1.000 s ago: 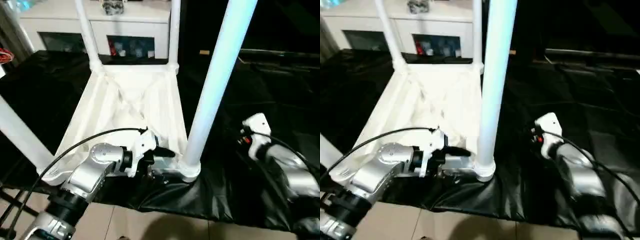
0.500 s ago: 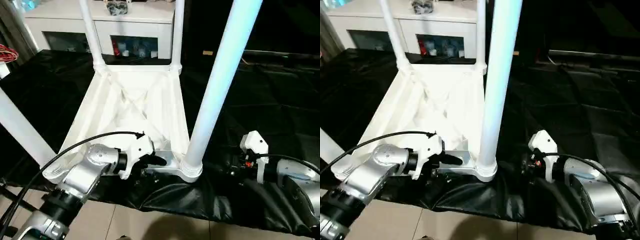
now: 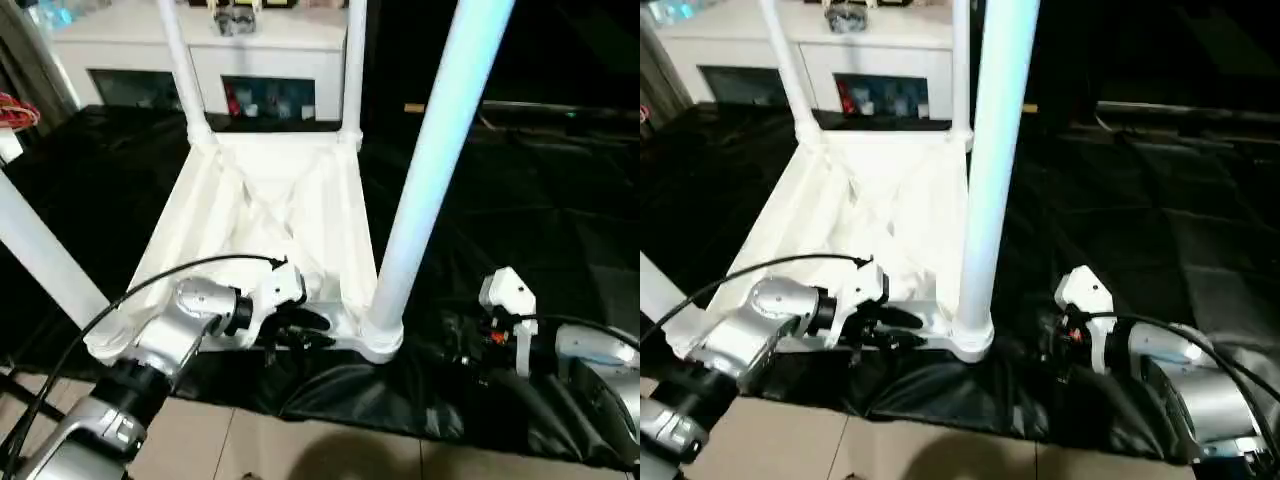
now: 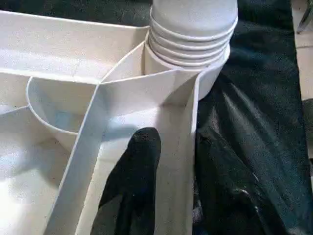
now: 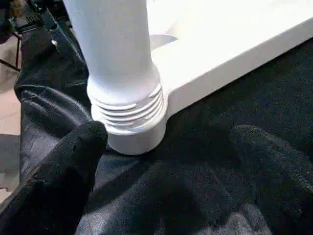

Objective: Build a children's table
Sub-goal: Rotate table base, then rotate leg to tighten

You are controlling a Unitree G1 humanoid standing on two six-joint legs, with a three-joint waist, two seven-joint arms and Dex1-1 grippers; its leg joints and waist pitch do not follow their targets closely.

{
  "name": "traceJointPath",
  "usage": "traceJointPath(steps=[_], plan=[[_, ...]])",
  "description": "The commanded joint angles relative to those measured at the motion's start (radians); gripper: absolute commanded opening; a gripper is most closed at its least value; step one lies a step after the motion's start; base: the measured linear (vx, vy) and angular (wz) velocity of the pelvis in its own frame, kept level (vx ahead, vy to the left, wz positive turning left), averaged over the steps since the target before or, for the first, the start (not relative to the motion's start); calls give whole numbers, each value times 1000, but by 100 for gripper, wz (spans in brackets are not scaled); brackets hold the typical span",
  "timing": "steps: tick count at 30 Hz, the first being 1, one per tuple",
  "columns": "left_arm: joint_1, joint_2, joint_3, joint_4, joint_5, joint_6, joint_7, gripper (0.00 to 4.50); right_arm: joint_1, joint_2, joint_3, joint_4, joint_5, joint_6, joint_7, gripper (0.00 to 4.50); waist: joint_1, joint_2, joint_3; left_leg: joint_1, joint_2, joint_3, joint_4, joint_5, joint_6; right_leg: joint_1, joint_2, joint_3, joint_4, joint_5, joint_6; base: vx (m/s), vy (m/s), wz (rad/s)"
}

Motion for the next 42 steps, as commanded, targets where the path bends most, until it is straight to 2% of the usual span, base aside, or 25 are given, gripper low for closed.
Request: traceJointPath(steps=[1, 5, 8, 12, 14, 18, 21, 22, 23, 25, 27, 29, 31, 32, 33, 42], plan=[[1, 22, -15, 40, 33, 8, -14, 95, 1, -15, 11, -38, 10, 11, 9, 450, 4, -18, -51, 6, 23, -15, -76, -371, 14, 36, -53, 32, -117, -577, -90, 0, 0, 0], [-5, 14, -10, 51, 29, 1, -23, 66, -4, -16, 14, -32, 4, 5, 6, 450, 5, -20, -52, 12, 23, -14, -73, -375, 14, 29, -53, 32, -120, -585, -91, 0, 0, 0], [-8, 5, -4, 50, 21, 3, -24, 52, -2, -18, 17, -39, 3, 8, 8, 450, 6, -19, -54, 10, 25, -14, -75, -364, 18, 31, -53, 33, -115, -557, -103, 0, 0, 0], [-5, -13, 20, 40, 0, 19, -17, 6, -6, -11, 28, -41, -2, 5, 11, 450, 5, -23, -54, 9, 27, -13, -76, -361, 21, 31, -53, 34, -112, -530, -116, 0, 0, 0], [-4, -18, 27, 38, -6, 24, -15, 6, -7, -8, 35, -41, -6, 0, 11, 450, 4, -22, -55, 5, 27, -14, -77, -354, 22, 35, -53, 34, -108, -513, -120, 0, 0, 0], [10, -45, 46, 10, -29, 34, -3, 6, -57, 52, 91, 6, -87, -61, -65, 450, 2, -26, -56, 0, 26, -13, -76, -327, 23, 36, -54, 35, -105, -501, -119, 0, 0, 0], [11, -56, 45, 8, -24, 35, 6, 6, -97, 87, 113, 49, -111, -71, -99, 450, -2, -26, -57, 1, 25, -12, -75, -315, 20, 34, -54, 34, -104, -500, -123, 0, 0, 0], [11, -61, 44, 9, -24, 36, 6, 6, -115, 102, 121, 65, -109, -70, -100, 450, 1, -26, -60, 6, 27, -9, -73, -300, 23, 33, -53, 38, -100, -454, -138, 0, 0, 0], [11, -62, 44, 9, -23, 36, 6, 6, -121, 106, 124, 70, -109, -70, -101, 450, 1, -24, -60, 6, 28, -9, -74, -298, 25, 33, -51, 39, -98, -436, -145, 0, 0, 0], [6, -68, 47, 16, -20, 34, 8, 0, -138, 117, 133, 94, -120, -87, -104, 424, 3, -23, -63, 3, 29, -8, -73, -282, 29, 38, -49, 40, -89, -365, -164, 0, 0, 0], [3, -71, 49, 21, -18, 33, 10, 0, -146, 123, 136, 107, -125, -95, -105, 417, 2, -23, -63, 2, 28, -6, -72, -275, 32, 39, -49, 40, -86, -328, -181, 0, 0, 0], [-9, -79, 58, 38, -12, 32, 23, 0, -162, 134, 145, 134, -135, -106, -103, 395, 1, -23, -62, 1, 25, -5, -71, -277, 33, 41, -49, 39, -87, -341, -182, 0, 0, 0], [-14, -81, 59, 46, -7, 32, 27, 0, -176, 140, 156, 165, -147, -123, -105, 369, 1, -23, -61, 2, 25, -6, -72, -289, 28, 42, -51, 39, -92, -383, -168, 0, 0, 0], [-14, -81, 60, 45, -7, 33, 27, 0, -177, 141, 156, 168, -148, -124, -106, 369, -1, -38, -60, 1, 25, -5, -72, -288, 30, 42, -50, 38, -94, -395, -161, 0, 0, 0], [-13, -80, 60, 45, -7, 33, 26, 0, -179, 143, 157, 171, -148, -126, -106, 369, 1, -30, -59, 2, 26, -7, -74, -293, 28, 41, -53, 38, -94, -424, -152, 0, 0, 0], [-16, -80, 65, 56, 1, 37, 17, 0, -201, 158, 156, 215, -154, -153, -107, 291, -2, -31, -58, 2, 26, -8, -74, -299, 30, 38, -52, 38, -97, -446, -139, 0, 0, 0]])
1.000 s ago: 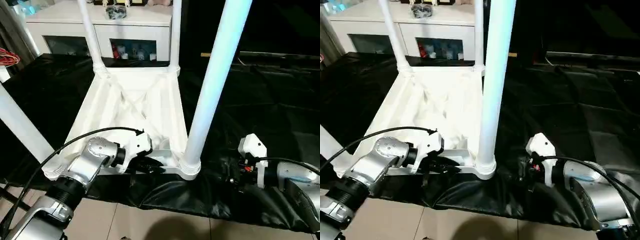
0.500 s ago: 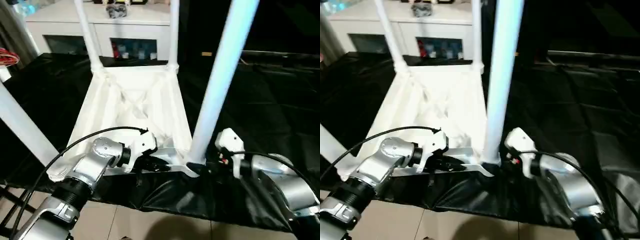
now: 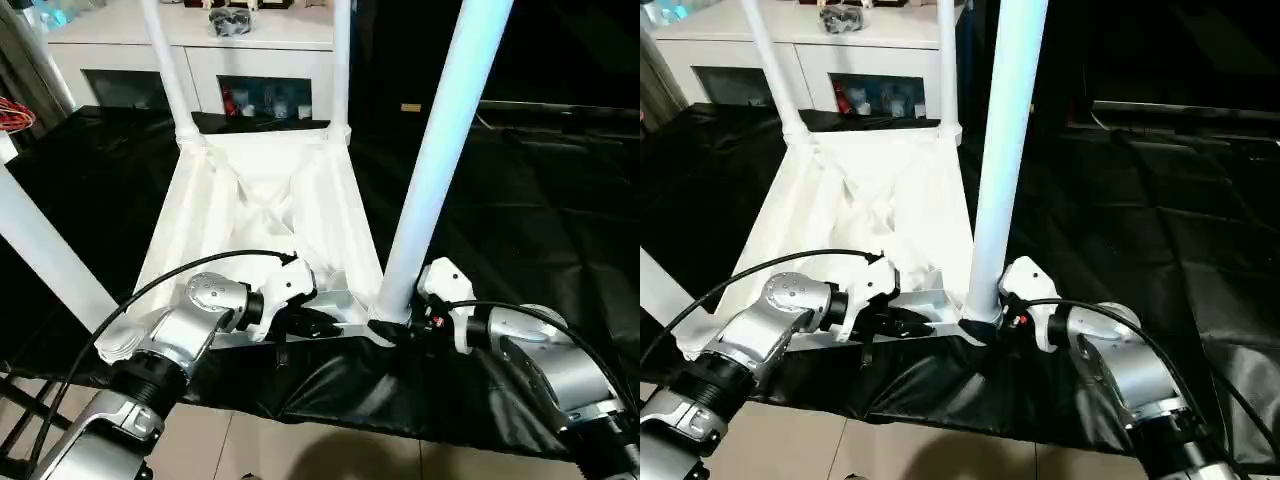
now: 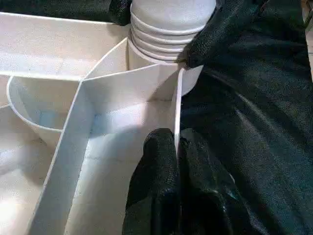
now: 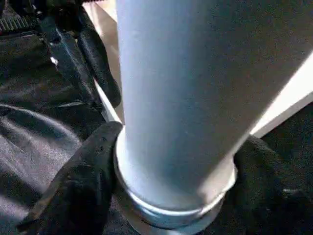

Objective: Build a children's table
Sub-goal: Rotate leg to tighten

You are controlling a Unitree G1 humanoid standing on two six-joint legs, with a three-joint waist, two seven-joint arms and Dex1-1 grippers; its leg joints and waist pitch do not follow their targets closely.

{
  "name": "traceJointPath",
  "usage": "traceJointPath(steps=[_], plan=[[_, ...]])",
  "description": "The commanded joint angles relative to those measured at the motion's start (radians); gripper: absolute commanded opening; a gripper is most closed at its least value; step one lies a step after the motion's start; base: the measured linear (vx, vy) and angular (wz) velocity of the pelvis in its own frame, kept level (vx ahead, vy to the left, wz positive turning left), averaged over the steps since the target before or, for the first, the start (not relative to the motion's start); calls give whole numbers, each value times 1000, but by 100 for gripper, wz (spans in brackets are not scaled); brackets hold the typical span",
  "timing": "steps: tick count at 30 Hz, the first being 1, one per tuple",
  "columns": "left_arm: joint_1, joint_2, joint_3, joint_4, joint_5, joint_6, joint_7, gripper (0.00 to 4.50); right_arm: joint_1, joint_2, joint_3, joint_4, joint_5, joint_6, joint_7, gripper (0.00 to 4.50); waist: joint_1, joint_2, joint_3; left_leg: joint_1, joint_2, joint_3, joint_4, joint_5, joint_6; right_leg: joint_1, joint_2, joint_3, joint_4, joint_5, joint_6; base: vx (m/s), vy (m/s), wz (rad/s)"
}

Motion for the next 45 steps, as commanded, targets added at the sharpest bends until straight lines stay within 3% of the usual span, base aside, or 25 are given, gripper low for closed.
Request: traceJointPath(steps=[1, 5, 7, 8, 12, 14, 15, 16, 19, 20, 21, 22, 24, 26, 28, 31, 33, 35, 36, 39, 40, 41, 42, 45], plan=[[2, -9, 30, 24, -16, 13, 12, 0, -22, 14, -9, 13, -6, -9, -21, 289, 2, -33, -57, 2, 27, -8, -74, -296, 30, 40, -51, 38, -98, -445, -139, 0, 0, 0], [-30, -52, 47, 63, 22, 18, 144, 0, -9, 94, -29, 20, 30, 33, -89, 276, 2, -33, -57, 2, 26, -8, -74, -293, 24, 38, -51, 37, -97, -442, -143, 0, 0, 0], [-50, -79, 49, 83, 34, 27, 194, 0, -7, 120, -29, 28, 33, 43, -112, 275, 3, -34, -57, 9, 26, -7, -74, -302, 20, 34, -51, 37, -100, -450, -142, 0, 0, 0], [-70, -116, 54, 101, 40, 42, 248, 0, -15, 158, -32, 54, 20, 45, -169, 275, 4, -38, -58, 4, 27, -9, -76, -292, 20, 40, -52, 37, -97, -435, -142, 0, 0, 0], [-95, -182, 58, 123, 43, 67, 319, 0, -43, 242, -45, 121, -9, 41, -303, 274, -1, -35, -59, 4, 24, -8, -77, -300, 3, 37, -51, 37, -99, -425, -142, 0, 0, 0], [-102, -234, 24, 146, 69, 75, 346, 0, -92, 338, -47, 207, -55, 28, -461, 274, -4, -35, -61, 3, 23, -8, -76, -291, 5, 38, -51, 38, -97, -402, -145, 0, 0, 0], [-102, -234, 24, 146, 69, 75, 346, 0, -92, 338, -47, 207, -55, 28, -461, 274, -6, -30, -61, 0, 22, -10, -78, -287, 1, 38, -52, 37, -96, -399, -147, 0, 0, 0], [-103, -246, 9, 159, 88, 68, 352, 0, -111, 368, -36, 234, -87, 12, -507, 274, -17, -32, -60, -1, 19, -11, -79, -301, -8, 40, -50, 34, -100, -421, -140, 0, 0, 0], [-99, -251, -1, 171, 102, 55, 343, 0, -119, 391, -18, 232, -100, -17, -499, 274, -19, -27, -61, 5, 22, -11, -79, -334, 0, 39, -50, 36, -106, -427, -135, 0, 0, 0], [-98, -248, 0, 175, 105, 47, 334, 0, -112, 389, -21, 210, -82, -31, -456, 274, -20, -25, -62, 5, 22, -12, -81, -339, 3, 40, -48, 36, -104, -409, -138, 0, 0, 0], [-97, -244, 1, 176, 105, 37, 326, 0, -109, 387, -22, 201, -73, -36, -438, 309, -20, -25, -62, 5, 22, -12, -81, -339, 3, 40, -48, 36, -104, -409, -138, 0, 0, 0], [-92, -227, 5, 170, 96, -1, 290, 0, -97, 370, -36, 170, -40, -31, -384, 344, -20, -16, -62, 5, 23, -12, -81, -347, 3, 40, -48, 36, -102, -390, -146, 0, 0, 0], [-86, -209, 12, 160, 83, -23, 248, 0, -87, 339, -50, 143, -20, -19, -343, 347, -19, -23, -64, 3, 23, -11, -80, -343, 18, 46, -47, 37, -101, -358, -151, 0, 0, 0], [-81, -198, 16, 151, 76, -36, 221, 0, -79, 313, -54, 127, -14, -15, -314, 380, -18, -18, -66, 1, 24, -9, -80, -316, 26, 46, -48, 37, -97, -323, -169, 0, 0, 0], [-63, -160, 21, 116, 56, -59, 139, 0, -51, 217, -49, 82, -23, -22, -232, 392, -12, -22, -66, 3, 25, -8, -77, -304, 34, 50, -48, 37, -97, -319, -172, 0, 0, 0], [-52, -133, 19, 93, 45, -66, 89, 0, -34, 158, -48, 55, -18, -28, -172, 392, -10, -21, -66, 1, 27, -6, -77, -286, 44, 48, -48, 39, -93, -297, -185, 0, 0, 0], [-41, -111, 18, 72, 34, -71, 43, 0, -17, 109, -45, 26, -4, -31, -103, 392, -1, -23, -67, 5, 31, -4, -76, -276, 48, 47, -48, 40, -92, -287, -191, 0, 0, 0], [-36, -101, 17, 64, 30, -75, 23, 0, -11, 91, -44, 14, 3, -32, -73, 392, 7, -19, -68, 6, 32, -4, -76, -273, 48, 46, -48, 40, -88, -270, -199, 0, 0, 0], [-27, -85, 14, 52, 27, -80, -13, 0, -4, 66, -40, -1, 12, -31, -25, 392, 7, -28, -67, 5, 32, -3, -76, -273, 50, 46, -48, 40, -89, -271, -200, 0, 0, 0], [-17, -69, 10, 38, 21, -77, -53, 0, 1, 44, -33, -15, 19, -34, 21, 392, 10, -23, -65, 4, 33, -4, -78, -281, 50, 46, -50, 40, -89, -291, -196, 0, 0, 0], [-12, -59, 8, 35, 22, -77, -69, 0, 1, 26, -21, -22, 23, -29, 59, 365, 11, -19, -64, 5, 33, -5, -79, -284, 45, 44, -51, 40, -90, -301, -194, 0, 0, 0], [-10, -54, 8, 39, 23, -79, -79, 0, 0, 10, -8, -25, 23, -26, 86, 358, 11, -21, -65, 5, 33, -5, -79, -288, 44, 45, -50, 39, -90, -304, -194, 0, 0, 0], [-10, -50, 7, 44, 25, -82, -86, 0, -1, -4, 3, -27, 23, -21, 109, 358, 11, -16, -64, 4, 33, -6, -81, -296, 40, 46, -50, 39, -92, -311, -191, 0, 0, 0], [-12, -41, 7, 52, 29, -90, -110, 0, -6, -37, 29, -33, 22, -10, 163, 324, 13, -20, -63, 5, 33, -5, -80, -302, 40, 47, -51, 40, -92, -319, -191, 0, 0, 0]])
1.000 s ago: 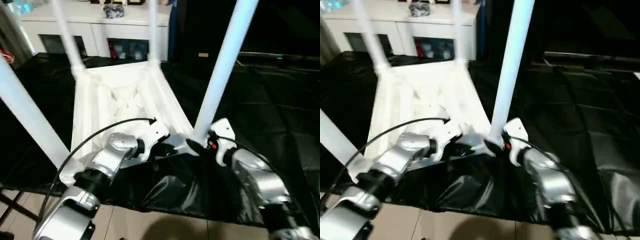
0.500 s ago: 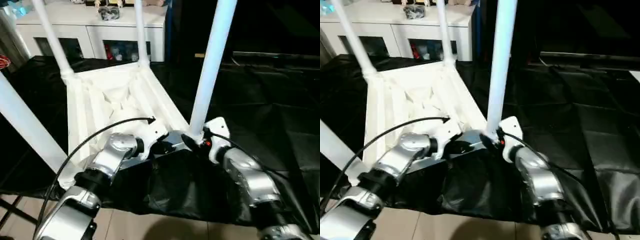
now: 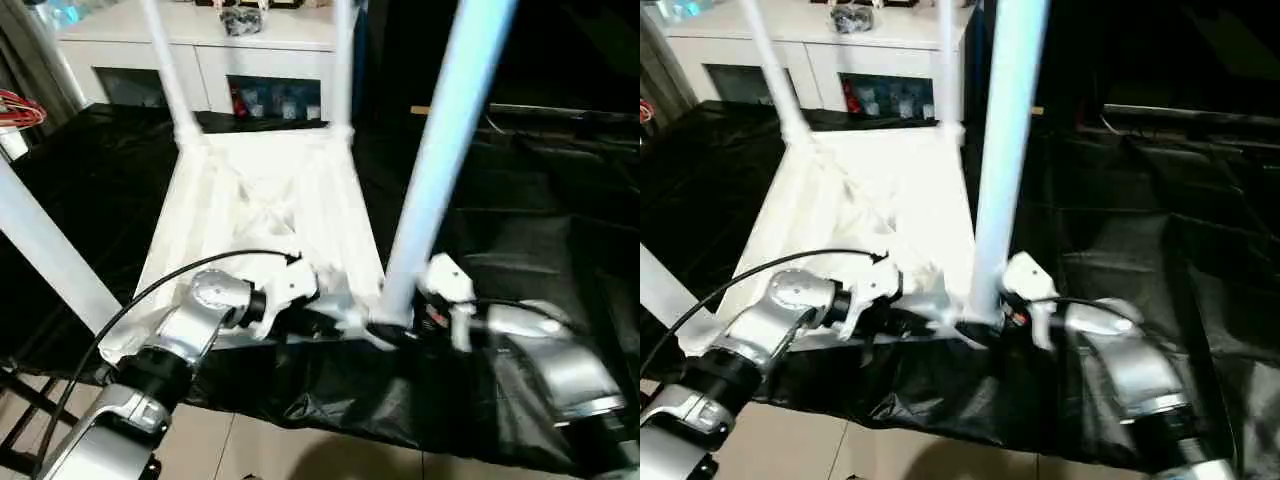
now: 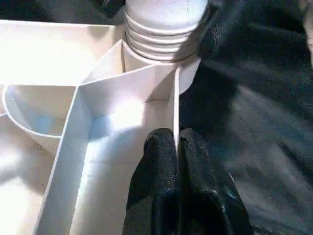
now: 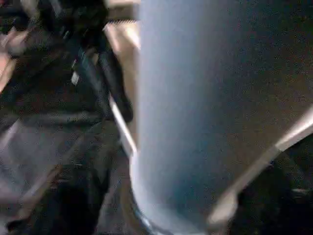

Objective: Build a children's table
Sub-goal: Rotate leg to tighten

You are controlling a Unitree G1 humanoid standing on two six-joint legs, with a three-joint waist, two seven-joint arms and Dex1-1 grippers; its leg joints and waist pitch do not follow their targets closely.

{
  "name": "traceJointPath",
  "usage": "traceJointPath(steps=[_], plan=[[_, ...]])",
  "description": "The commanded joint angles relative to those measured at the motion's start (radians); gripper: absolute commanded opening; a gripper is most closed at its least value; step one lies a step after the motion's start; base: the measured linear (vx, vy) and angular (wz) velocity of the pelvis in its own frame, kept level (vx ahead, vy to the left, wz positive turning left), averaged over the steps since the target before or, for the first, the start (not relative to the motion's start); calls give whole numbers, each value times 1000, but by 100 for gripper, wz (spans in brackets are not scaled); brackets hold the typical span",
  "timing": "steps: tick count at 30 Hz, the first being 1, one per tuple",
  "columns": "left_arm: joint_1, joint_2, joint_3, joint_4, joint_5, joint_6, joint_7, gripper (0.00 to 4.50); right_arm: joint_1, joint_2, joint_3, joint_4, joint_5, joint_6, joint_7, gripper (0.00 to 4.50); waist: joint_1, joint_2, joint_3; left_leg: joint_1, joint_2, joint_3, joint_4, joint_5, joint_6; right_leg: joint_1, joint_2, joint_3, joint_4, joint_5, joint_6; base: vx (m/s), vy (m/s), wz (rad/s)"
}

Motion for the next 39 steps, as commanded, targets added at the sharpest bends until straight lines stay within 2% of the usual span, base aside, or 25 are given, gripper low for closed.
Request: traceJointPath(steps=[1, 2, 3, 5, 6, 7, 15, 18, 19, 20, 21, 22, 23, 25, 26, 27, 28, 29, 30, 31, 33, 35, 36, 39], plan=[[8, -7, -11, -5, -30, -16, -33, 0, -2, -9, 40, -17, 4, 13, 47, 315, 1, -16, -52, 5, 33, -6, -70, -297, 40, 46, -51, 40, -87, -322, -188, 0, 0, 0], [3, -8, -7, -6, -34, -14, -38, 0, -4, -14, 40, -16, 4, 14, 59, 311, -1, -29, -52, 5, 34, -5, -70, -294, 43, 45, -50, 40, -87, -325, -186, 0, 0, 0], [1, -8, -5, -6, -36, -14, -39, 0, -5, -15, 40, -16, 4, 14, 63, 306, 2, -22, -53, 5, 34, -7, -70, -286, 43, 45, -53, 40, -85, -331, -187, 0, 0, 0], [-3, -5, -3, -8, -41, -12, -49, 0, -12, -17, 45, -5, -7, 7, 64, 294, 0, -27, -52, 5, 34, -6, -69, -281, 45, 44, -51, 40, -86, -327, -188, 0, 0, 0], [-3, -3, -2, -10, -43, -11, -52, 0, -14, -19, 47, -3, -10, 5, 65, 281, 2, -24, -53, 5, 35, -6, -69, -276, 45, 44, -52, 40, -84, -323, -189, 0, 0, 0], [-6, -2, 2, -8, -44, -11, -51, 0, -17, -15, 50, 0, -11, 4, 68, 275, 1, -33, -53, 4, 34, -6, -69, -272, 47, 44, -52, 40, -83, -327, -186, 0, 0, 0], [-22, -24, 33, 21, -42, 18, 0, 0, -9, 13, 55, 7, 10, 12, 71, 263, 1, -32, -51, 5, 33, -5, -69, -272, 48, 42, -53, 40, -87, -352, -177, 0, 0, 0], [-43, -65, 48, 51, -18, 38, 98, 0, 0, 86, 18, 35, 15, 15, -40, 262, 1, -31, -48, 6, 31, -6, -71, -292, 36, 39, -53, 39, -92, -389, -172, 0, 0, 0], [-55, -86, 54, 66, -6, 49, 151, 0, -2, 128, 0, 60, 1, 19, -122, 262, -2, -36, -48, 3, 30, -6, -71, -293, 31, 41, -53, 38, -92, -400, -165, 0, 0, 0], [-81, -130, 61, 97, 13, 69, 242, 0, -20, 205, -26, 111, -36, 37, -286, 261, -9, -27, -44, 8, 26, -8, -73, -318, 6, 32, -53, 36, -99, -459, -150, 0, 0, 0], [-81, -130, 61, 97, 13, 69, 242, 0, -20, 205, -26, 111, -36, 37, -286, 261, -12, -29, -45, 10, 24, -9, -73, -331, -1, 33, -52, 33, -103, -489, -139, 0, 0, 0], [-90, -145, 61, 107, 19, 75, 268, 0, -28, 232, -33, 130, -50, 44, -345, 261, -16, -30, -45, 3, 24, -15, -77, -333, -7, 42, -55, 31, -103, -517, -117, 0, 0, 0], [-104, -170, 64, 122, 25, 84, 310, 0, -44, 275, -46, 155, -60, 65, -423, 261, -18, -23, -45, 3, 24, -17, -78, -342, -8, 41, -55, 29, -106, -530, -108, 0, 0, 0], [-121, -209, 69, 136, 27, 97, 357, 0, -74, 343, -64, 198, -78, 81, -537, 261, -32, -26, -44, 8, 20, -18, -78, -380, -15, 34, -53, 26, -116, -564, -94, 0, 0, 0], [-121, -209, 69, 136, 27, 97, 357, 0, -74, 343, -64, 198, -78, 81, -537, 261, -35, -25, -49, 10, 22, -19, -78, -370, -12, 35, -55, 28, -115, -541, -98, 0, 0, 0], [-125, -227, 69, 138, 29, 99, 368, 0, -95, 381, -65, 220, -93, 83, -588, 261, -37, -24, -50, 8, 23, -19, -78, -360, -7, 38, -54, 29, -113, -509, -105, 0, 0, 0], [-126, -239, 68, 139, 32, 97, 375, 0, -111, 408, -59, 237, -111, 73, -618, 261, -41, -23, -49, 3, 24, -18, -82, -347, -3, 38, -50, 30, -109, -460, -119, 0, 0, 0], [-126, -240, 67, 139, 33, 96, 374, 0, -113, 412, -57, 238, -112, 68, -617, 261, -42, -22, -50, 3, 25, -18, -82, -346, -2, 38, -50, 30, -107, -444, -125, 0, 0, 0], [-126, -245, 64, 139, 37, 81, 366, 0, -120, 434, -43, 240, -114, 32, -592, 261, -45, -23, -50, 2, 24, -17, -81, -346, -2, 39, -50, 31, -105, -418, -136, 0, 0, 0], [-123, -238, 64, 136, 40, 69, 357, 0, -117, 435, -43, 231, -104, 26, -570, 317, -46, -24, -49, 2, 24, -15, -80, -351, 5, 40, -50, 32, -106, -411, -142, 0, 0, 0], [-121, -234, 63, 134, 41, 62, 354, 0, -114, 436, -44, 224, -96, 26, -561, 337, -44, -24, -52, 6, 25, -12, -77, -337, 14, 39, -51, 36, -103, -378, -153, 0, 0, 0], [-107, -210, 58, 119, 37, 35, 320, 0, -101, 414, -43, 194, -75, 44, -513, 352, -39, -19, -53, 4, 24, -10, -75, -306, 30, 44, -50, 37, -98, -321, -174, 0, 0, 0], [-98, -195, 59, 105, 28, 36, 295, 0, -92, 392, -41, 178, -72, 45, -487, 367, -39, -22, -53, 1, 25, -9, -75, -296, 38, 47, -49, 36, -95, -303, -178, 0, 0, 0], [-74, -157, 63, 64, 2, 19, 211, 0, -70, 320, -43, 131, -53, 59, -393, 383, -34, -21, -56, 0, 25, -8, -73, -266, 48, 51, -51, 36, -92, -278, -186, 0, 0, 0]])
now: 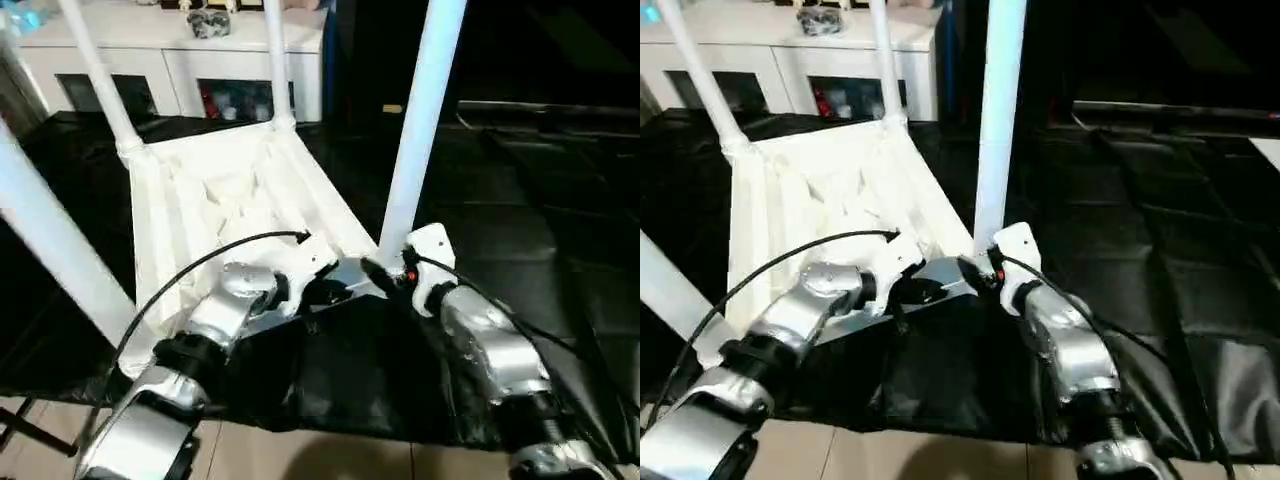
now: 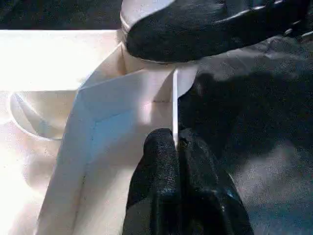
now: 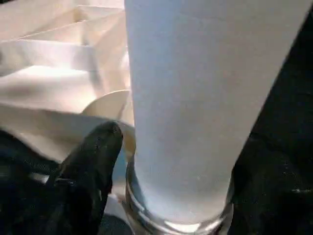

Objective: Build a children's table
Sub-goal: Rotate leg to tighten

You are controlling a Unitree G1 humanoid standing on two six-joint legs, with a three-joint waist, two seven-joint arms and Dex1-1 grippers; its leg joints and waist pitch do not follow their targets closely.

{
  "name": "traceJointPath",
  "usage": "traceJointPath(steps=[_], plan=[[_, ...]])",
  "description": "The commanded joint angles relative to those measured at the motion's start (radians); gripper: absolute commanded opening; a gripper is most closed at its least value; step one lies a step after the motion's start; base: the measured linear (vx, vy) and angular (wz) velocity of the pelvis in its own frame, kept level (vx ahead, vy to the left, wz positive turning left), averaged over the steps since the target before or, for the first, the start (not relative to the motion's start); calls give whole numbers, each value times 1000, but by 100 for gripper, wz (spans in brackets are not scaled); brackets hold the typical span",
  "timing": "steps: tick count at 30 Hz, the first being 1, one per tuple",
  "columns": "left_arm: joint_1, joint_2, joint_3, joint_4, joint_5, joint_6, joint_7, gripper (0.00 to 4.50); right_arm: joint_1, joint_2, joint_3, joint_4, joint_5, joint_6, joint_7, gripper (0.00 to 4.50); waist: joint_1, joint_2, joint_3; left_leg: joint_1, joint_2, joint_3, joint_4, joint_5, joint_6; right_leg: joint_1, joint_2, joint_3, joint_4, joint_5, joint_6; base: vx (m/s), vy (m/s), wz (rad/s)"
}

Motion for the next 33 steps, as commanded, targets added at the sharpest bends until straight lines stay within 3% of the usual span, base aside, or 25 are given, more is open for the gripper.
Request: traceJointPath(steps=[1, 6, 7, 12, 15, 17, 20, 33], plan=[[18, -12, -17, -68, -71, -68, -101, 0, 27, -37, 103, -51, 27, 17, 162, 400, 16, -20, -55, 0, 29, -5, -62, -245, 61, 53, -53, 40, -81, -274, -185, 0, 0, 0], [48, 37, -21, -111, -95, -76, -206, 0, 74, -200, 141, -97, 9, -40, 351, 421, 36, -17, -59, 4, 33, 0, -55, -196, 81, 50, -51, 41, -68, -170, -222, 0, 0, 0], [50, 42, -22, -112, -93, -79, -213, 0, 78, -215, 141, -99, 8, -44, 372, 421, 41, -22, -58, 4, 33, 1, -55, -197, 83, 51, -51, 41, -67, -169, -225, 0, 0, 0], [50, 68, -26, -117, -91, -73, -273, 0, 74, -292, 144, -100, 45, -28, 495, 421, 46, -23, -53, 6, 35, 0, -60, -251, 70, 47, -53, 41, -77, -280, -204, 0, 0, 0], [53, 74, -30, -123, -92, -68, -293, 0, 70, -303, 144, -103, 60, -25, 519, 395, 50, -24, -54, 5, 36, 0, -60, -246, 68, 46, -53, 42, -76, -282, -198, 0, 0, 0], [60, 85, -39, -134, -95, -64, -326, 0, 68, -307, 139, -108, 72, -22, 540, 395, 52, -23, -56, 3, 35, -1, -58, -228, 71, 49, -54, 41, -72, -259, -203, 0, 0, 0], [63, 96, -46, -138, -94, -64, -356, 0, 68, -314, 138, -112, 78, -18, 562, 359, 55, -23, -59, 3, 36, 1, -55, -200, 80, 49, -51, 40, -67, -208, -218, 0, 0, 0], [79, 106, -55, -139, -85, -65, -383, 0, 112, -308, 158, -160, 115, 14, 600, 278, 61, -28, -56, 5, 36, 0, -57, -215, 67, 47, -53, 40, -70, -249, -206, 0, 0, 0]])
